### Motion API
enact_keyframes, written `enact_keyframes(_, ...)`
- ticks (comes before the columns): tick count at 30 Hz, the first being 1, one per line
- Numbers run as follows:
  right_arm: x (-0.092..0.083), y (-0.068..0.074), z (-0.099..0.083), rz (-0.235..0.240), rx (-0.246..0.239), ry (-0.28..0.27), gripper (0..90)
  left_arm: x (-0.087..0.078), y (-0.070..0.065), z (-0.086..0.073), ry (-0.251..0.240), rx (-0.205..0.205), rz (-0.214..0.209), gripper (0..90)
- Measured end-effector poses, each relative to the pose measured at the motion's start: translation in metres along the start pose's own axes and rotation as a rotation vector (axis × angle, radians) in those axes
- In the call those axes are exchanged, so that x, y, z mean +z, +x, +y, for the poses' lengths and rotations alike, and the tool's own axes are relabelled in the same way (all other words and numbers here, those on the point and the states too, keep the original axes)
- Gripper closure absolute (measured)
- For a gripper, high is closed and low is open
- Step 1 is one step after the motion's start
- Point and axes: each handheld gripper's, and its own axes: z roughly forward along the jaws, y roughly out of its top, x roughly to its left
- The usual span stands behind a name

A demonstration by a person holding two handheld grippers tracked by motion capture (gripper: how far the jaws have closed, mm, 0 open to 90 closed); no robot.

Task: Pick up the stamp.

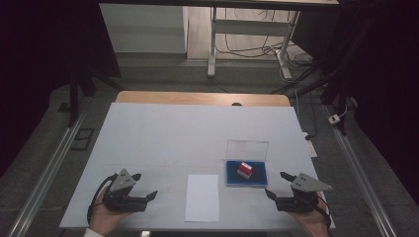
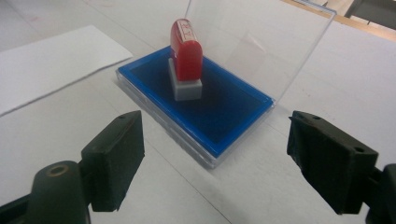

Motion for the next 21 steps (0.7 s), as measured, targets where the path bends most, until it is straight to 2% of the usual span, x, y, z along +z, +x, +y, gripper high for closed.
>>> enact_keyframes(21, 0.0003, -0.0011, -0.0018, 0.016, 0.016, 0.009, 21.3, -0.0009, 0.0005, 0.0020, -0.005, 0.010, 0.006, 17.7)
